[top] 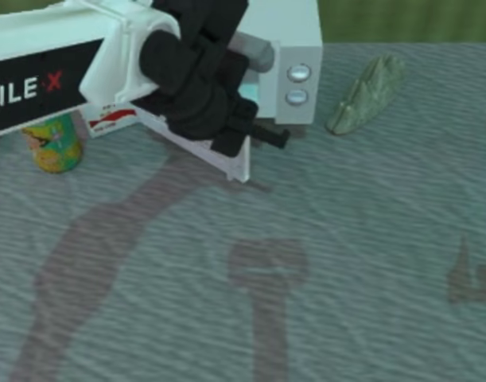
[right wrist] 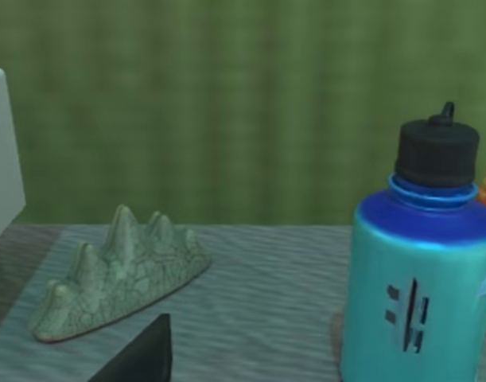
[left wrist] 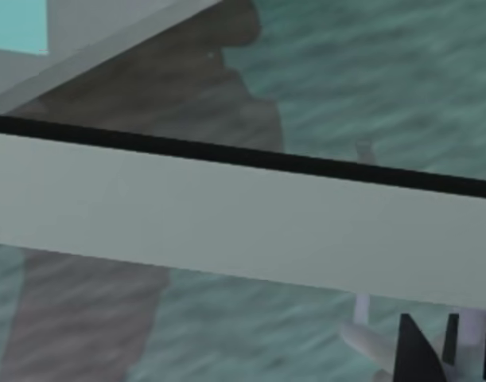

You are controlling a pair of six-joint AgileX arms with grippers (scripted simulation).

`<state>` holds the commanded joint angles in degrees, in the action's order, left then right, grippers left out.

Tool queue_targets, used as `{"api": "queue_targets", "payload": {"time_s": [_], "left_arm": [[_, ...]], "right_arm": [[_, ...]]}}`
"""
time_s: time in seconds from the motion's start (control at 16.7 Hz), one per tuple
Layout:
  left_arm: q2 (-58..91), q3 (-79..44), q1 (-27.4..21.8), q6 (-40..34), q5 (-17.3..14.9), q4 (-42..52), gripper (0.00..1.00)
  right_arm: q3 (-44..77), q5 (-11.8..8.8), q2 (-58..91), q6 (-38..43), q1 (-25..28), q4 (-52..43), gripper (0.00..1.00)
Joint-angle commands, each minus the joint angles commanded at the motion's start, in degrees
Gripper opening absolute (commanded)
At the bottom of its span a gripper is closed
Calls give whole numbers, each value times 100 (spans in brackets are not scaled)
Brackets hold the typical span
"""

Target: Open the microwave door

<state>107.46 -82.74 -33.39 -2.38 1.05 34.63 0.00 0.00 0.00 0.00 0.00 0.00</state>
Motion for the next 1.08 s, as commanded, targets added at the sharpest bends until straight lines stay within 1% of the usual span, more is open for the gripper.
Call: {"api": "queue_targets", "payload": {"time_s": [0.36, 1.08], "left_arm": [[-297, 411, 222, 614, -314, -84, 0], [-301, 415, 224, 620, -318, -85, 0]], "right_arm": [[0, 0, 0, 0, 0, 0, 100], [0, 0, 0, 0, 0, 0, 100]]}}
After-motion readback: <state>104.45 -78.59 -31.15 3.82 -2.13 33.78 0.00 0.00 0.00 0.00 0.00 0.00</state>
